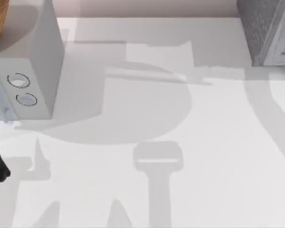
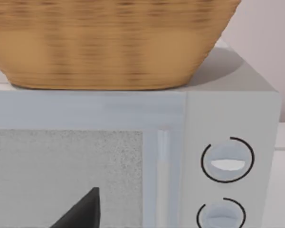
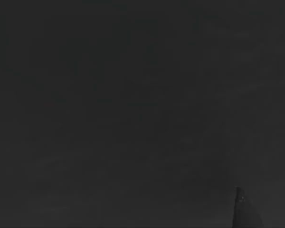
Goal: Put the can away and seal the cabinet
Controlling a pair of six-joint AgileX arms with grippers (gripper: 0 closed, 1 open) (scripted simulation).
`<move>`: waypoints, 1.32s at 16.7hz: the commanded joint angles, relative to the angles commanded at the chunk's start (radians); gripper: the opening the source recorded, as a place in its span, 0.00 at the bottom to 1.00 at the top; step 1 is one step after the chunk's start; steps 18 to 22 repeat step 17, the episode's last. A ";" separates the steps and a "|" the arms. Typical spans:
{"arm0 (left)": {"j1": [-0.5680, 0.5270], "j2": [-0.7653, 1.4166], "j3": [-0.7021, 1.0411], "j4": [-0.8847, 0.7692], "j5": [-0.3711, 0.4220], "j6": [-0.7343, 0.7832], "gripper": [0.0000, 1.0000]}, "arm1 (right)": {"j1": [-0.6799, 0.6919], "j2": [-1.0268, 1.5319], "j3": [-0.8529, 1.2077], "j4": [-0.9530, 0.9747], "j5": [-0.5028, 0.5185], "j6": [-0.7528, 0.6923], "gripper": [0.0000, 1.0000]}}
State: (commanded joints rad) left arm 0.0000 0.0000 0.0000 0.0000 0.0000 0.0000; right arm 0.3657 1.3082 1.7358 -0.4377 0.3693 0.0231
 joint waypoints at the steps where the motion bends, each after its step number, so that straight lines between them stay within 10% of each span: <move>1: 0.000 0.000 0.000 0.000 0.000 0.000 1.00 | 0.035 -0.005 -0.006 -0.001 0.035 0.000 1.00; 22: 0.000 0.000 0.000 0.000 0.000 0.000 1.00 | -0.030 0.118 0.100 0.037 0.012 -0.010 1.00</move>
